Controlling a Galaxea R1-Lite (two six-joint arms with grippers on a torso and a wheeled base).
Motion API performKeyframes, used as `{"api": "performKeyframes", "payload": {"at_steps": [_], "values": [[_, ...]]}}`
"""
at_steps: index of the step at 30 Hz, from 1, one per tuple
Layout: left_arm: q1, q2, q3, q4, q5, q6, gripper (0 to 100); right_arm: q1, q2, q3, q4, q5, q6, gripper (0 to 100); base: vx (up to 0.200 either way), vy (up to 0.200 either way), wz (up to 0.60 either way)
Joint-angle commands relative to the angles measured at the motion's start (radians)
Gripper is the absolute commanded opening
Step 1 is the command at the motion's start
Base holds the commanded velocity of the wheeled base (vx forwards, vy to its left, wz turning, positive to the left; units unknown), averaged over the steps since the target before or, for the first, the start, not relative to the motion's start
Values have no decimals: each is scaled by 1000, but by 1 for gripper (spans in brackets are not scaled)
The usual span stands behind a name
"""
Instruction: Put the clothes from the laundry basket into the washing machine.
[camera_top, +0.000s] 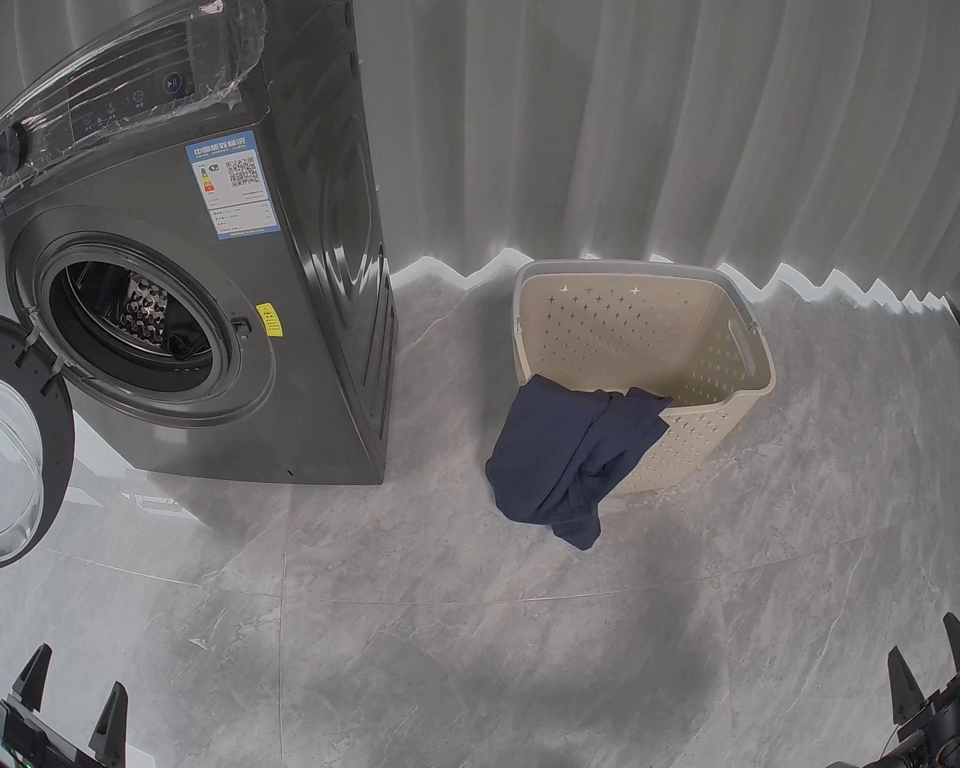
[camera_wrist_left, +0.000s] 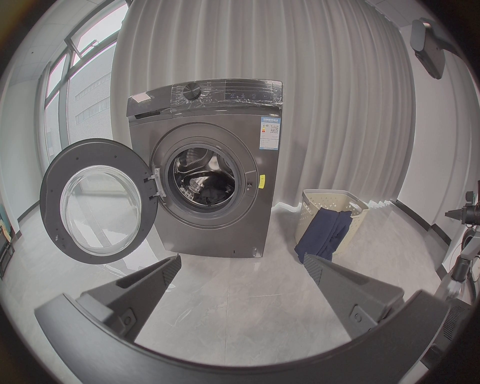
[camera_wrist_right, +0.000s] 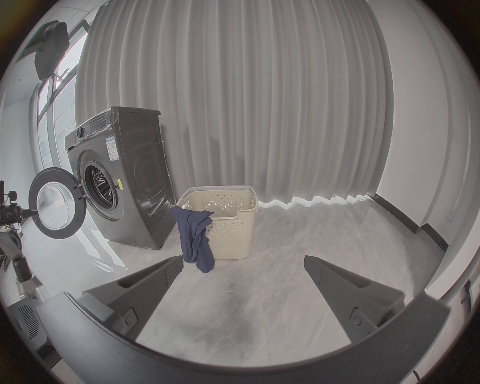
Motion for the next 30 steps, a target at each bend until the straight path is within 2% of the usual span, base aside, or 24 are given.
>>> {"api": "performKeyframes", "payload": {"at_steps": [1,5,11,30], "values": [[0,-8,16,-1,0,-1,100,0,-16,18,0,0,0,100,0,-200,0],[0,-8,16,-1,0,-3,100,0,-16,18,0,0,0,100,0,-200,0],[0,-8,16,-1,0,-1,100,0,-16,18,0,0,0,100,0,0,0],[0,-8,16,-1,0,-1,100,0,-16,18,0,0,0,100,189,0,0]]}}
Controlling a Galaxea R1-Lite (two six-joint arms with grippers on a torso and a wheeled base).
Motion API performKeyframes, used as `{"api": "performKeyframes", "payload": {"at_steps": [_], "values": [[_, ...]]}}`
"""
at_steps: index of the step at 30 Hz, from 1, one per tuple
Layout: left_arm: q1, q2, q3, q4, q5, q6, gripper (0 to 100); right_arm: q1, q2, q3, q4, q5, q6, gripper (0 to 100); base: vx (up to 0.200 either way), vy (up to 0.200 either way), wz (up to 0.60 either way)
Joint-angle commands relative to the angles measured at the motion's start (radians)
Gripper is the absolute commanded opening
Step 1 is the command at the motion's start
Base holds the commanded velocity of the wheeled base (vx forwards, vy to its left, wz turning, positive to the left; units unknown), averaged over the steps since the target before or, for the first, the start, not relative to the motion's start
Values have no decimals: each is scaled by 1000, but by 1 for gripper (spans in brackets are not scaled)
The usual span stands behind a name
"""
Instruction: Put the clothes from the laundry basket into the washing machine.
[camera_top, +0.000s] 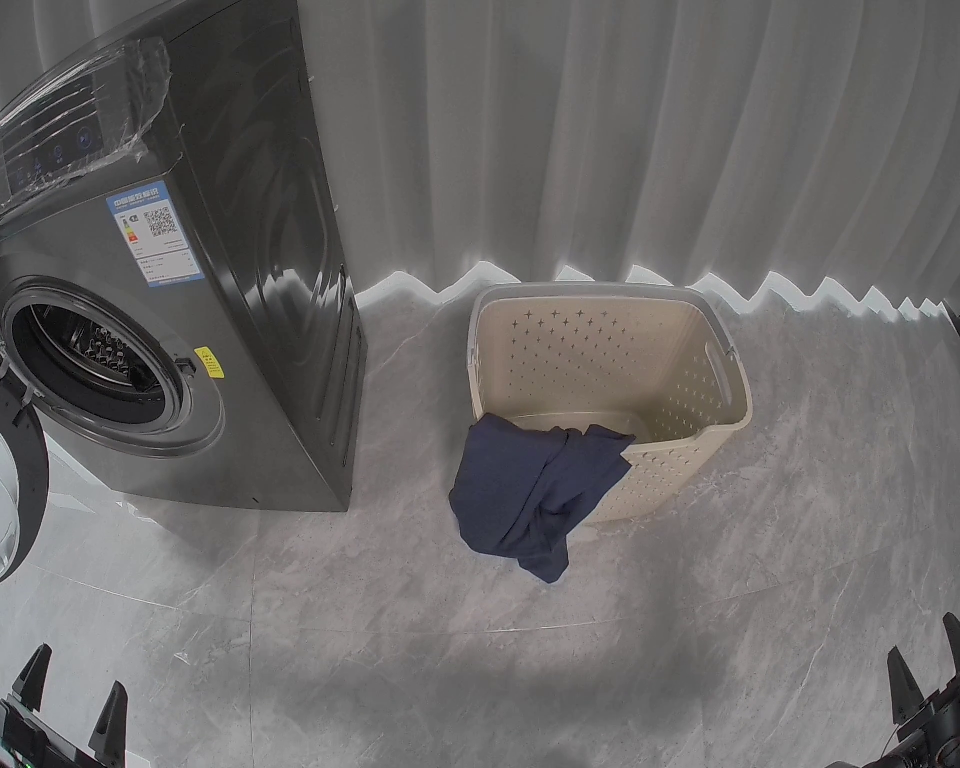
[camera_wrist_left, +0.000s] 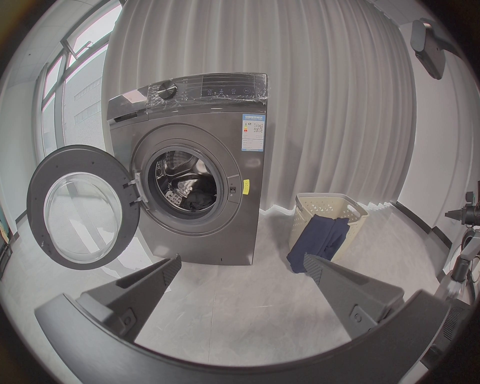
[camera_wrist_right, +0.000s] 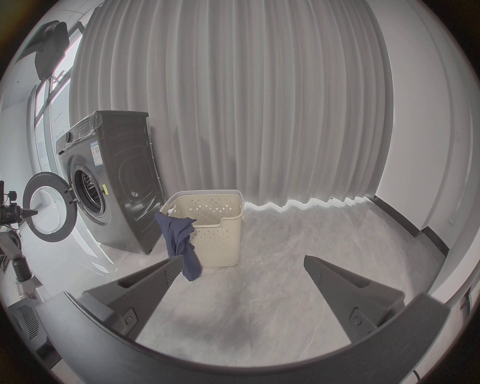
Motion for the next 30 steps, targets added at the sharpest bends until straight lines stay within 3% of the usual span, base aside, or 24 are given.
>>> {"api": "performKeyframes", "payload": {"at_steps": [1,11,13,14,16,18,21,26,27,28,30], "values": [[0,-9,16,-1,0,0,100,0,-16,18,0,0,0,100,0,0,0],[0,-9,16,-1,0,-4,100,-2,-16,15,-17,5,3,100,0,0,0],[0,-9,16,-1,0,-4,100,3,-13,-84,-51,11,9,100,0,0,0],[0,-9,16,-1,0,-4,100,6,19,-157,-52,15,27,100,0,0,0],[0,-9,16,1,0,-3,100,6,114,-212,-29,11,77,100,0,0,0],[0,-9,16,-1,0,-3,100,5,219,-209,-18,29,127,100,0,0,0],[0,-9,16,-1,0,-1,100,34,389,-169,-44,77,150,100,0,0,0],[0,-9,16,-1,0,-3,100,80,665,-157,-209,94,153,100,0,0,0],[0,-9,16,-1,0,-3,100,107,789,-159,-321,92,146,100,0,0,0],[0,-9,16,-1,0,-3,100,107,789,-159,-321,92,146,100,0,0,0],[0,-9,16,1,0,-1,100,164,944,-156,-505,77,143,100,100,0,0]]}}
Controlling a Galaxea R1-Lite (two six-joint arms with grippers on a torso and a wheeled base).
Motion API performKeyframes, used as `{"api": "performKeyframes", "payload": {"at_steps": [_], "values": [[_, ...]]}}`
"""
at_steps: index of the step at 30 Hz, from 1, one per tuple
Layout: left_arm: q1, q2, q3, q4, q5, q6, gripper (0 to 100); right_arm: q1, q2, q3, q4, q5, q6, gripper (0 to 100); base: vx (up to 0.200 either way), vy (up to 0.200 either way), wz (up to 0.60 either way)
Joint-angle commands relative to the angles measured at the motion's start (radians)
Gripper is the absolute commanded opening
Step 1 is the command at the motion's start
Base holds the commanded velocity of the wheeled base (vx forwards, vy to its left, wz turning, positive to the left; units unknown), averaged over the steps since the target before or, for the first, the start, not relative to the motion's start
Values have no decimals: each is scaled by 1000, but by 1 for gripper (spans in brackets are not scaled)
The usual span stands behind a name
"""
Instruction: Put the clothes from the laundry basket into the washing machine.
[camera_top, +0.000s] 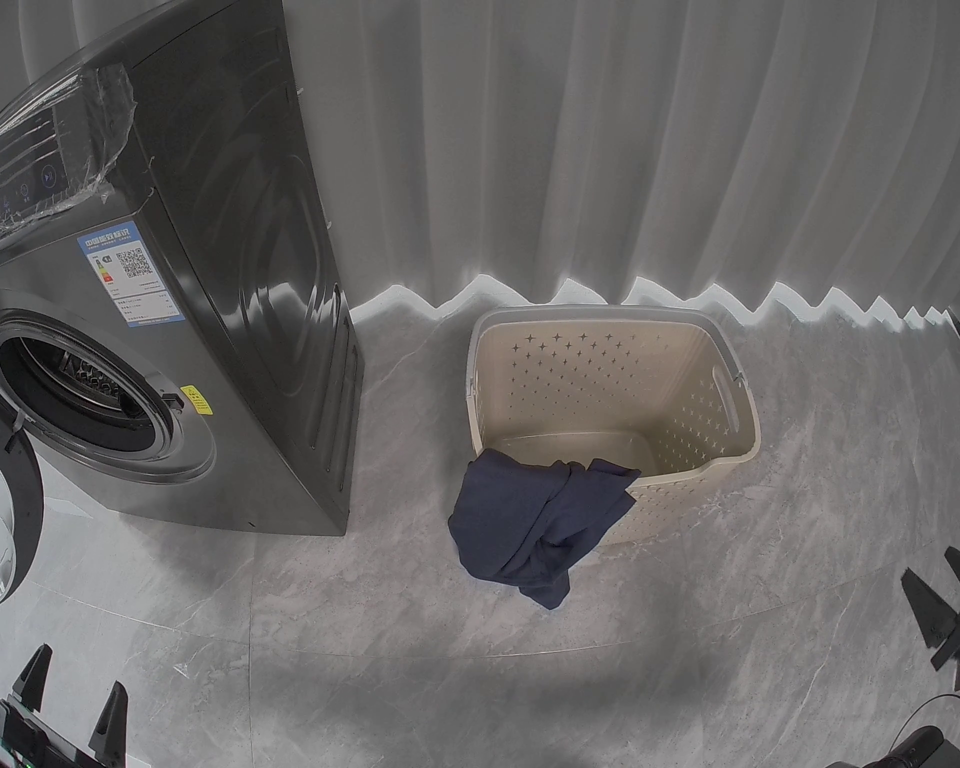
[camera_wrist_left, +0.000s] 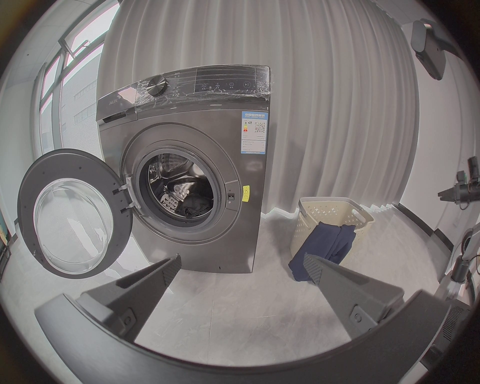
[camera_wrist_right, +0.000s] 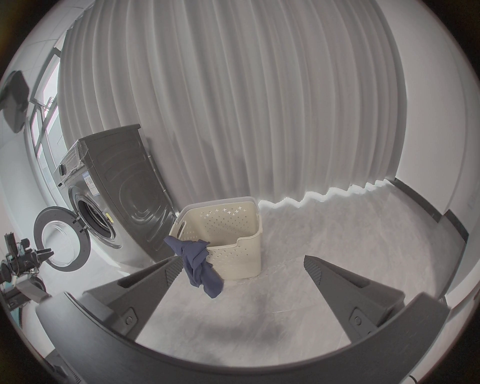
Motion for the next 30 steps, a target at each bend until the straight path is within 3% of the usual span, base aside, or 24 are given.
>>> {"api": "performKeyframes", "payload": {"at_steps": [1,7,9,10,11,13,18,22,26,30], "values": [[0,-9,16,-1,0,3,100,134,556,12,-370,3,19,100,200,0,0],[0,-9,16,0,0,1,100,243,642,12,-388,-37,44,100,33,0,0],[0,-9,16,0,0,1,100,261,701,-2,-401,-40,98,100,0,0,0],[0,-9,16,0,0,1,100,261,701,-2,-401,-40,98,100,0,0,0],[0,-9,16,0,0,1,100,289,769,-34,-408,-42,144,100,0,0,0],[0,-9,16,-1,0,1,100,324,800,-40,-417,-49,161,100,0,0,0],[0,-9,16,-1,0,0,100,471,859,-40,-419,-146,222,100,0,0,0],[0,-9,16,0,0,1,100,553,935,-72,-431,-175,286,100,0,0,0],[0,-9,16,-1,0,-3,100,562,1014,-77,-474,-207,289,100,0,0,0],[0,-9,16,0,2,-5,100,620,1067,-78,-548,-232,294,100,0,0,0]]}}
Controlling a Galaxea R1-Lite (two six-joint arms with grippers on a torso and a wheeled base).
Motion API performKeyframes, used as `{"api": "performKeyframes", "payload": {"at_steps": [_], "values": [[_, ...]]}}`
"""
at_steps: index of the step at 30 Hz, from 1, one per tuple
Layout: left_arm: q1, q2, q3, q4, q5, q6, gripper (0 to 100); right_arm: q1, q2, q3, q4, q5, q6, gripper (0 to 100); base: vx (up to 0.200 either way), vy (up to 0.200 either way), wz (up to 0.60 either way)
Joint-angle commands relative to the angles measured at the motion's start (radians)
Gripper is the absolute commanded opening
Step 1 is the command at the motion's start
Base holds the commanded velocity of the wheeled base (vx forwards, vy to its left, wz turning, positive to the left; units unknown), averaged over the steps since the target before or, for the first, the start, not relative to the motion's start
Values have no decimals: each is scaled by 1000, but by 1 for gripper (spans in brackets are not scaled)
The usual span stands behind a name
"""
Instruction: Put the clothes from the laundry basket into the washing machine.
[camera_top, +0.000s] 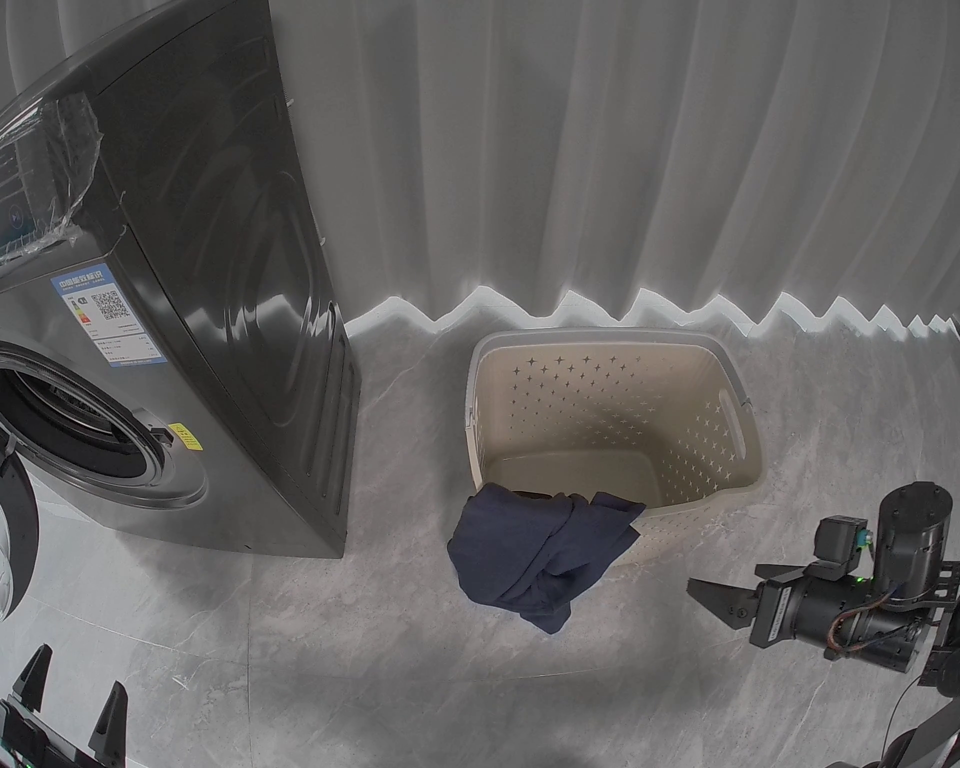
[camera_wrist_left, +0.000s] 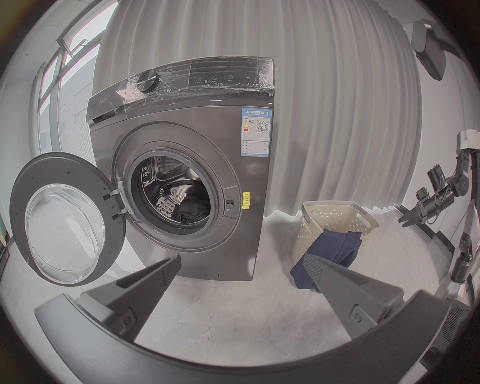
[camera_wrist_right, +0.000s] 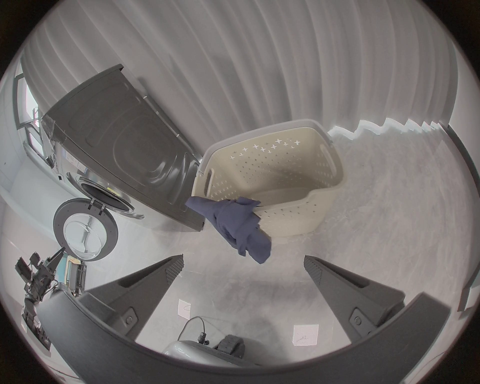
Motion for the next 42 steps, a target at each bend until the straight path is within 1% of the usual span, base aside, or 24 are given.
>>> {"api": "performKeyframes", "payload": {"at_steps": [1,6,7,8,11,13,15,24,31,35,36,42], "values": [[0,-9,16,1,1,-1,100,61,128,-8,-58,-18,7,100,0,0,0],[0,-9,16,-1,1,-1,100,70,250,-16,-142,-41,2,100,0,0,0],[0,-9,16,-1,1,-1,100,70,250,-16,-142,-41,2,100,0,0,0],[0,-9,16,-1,1,-1,100,81,299,-27,-194,-50,2,100,0,0,0],[0,-9,16,1,1,-1,100,93,362,-40,-265,-52,1,100,0,0,0],[0,-9,16,-1,1,-1,100,92,398,-59,-289,-52,-2,100,0,0,0],[0,-9,16,-1,0,0,100,90,428,-80,-292,-52,-2,100,0,0,0],[0,-9,16,1,0,-1,100,78,604,-254,-292,-52,-5,100,0,0,0],[0,-9,16,1,0,-1,100,50,714,-338,-294,-60,-5,100,0,0,0],[0,-9,16,1,0,-3,100,49,760,-398,-295,-60,2,100,0,0,0],[0,-9,16,1,0,-3,100,49,762,-399,-295,-60,2,100,0,0,0],[0,-9,16,-1,1,-3,100,49,831,-465,-363,-60,-11,100,0,0,0]]}}
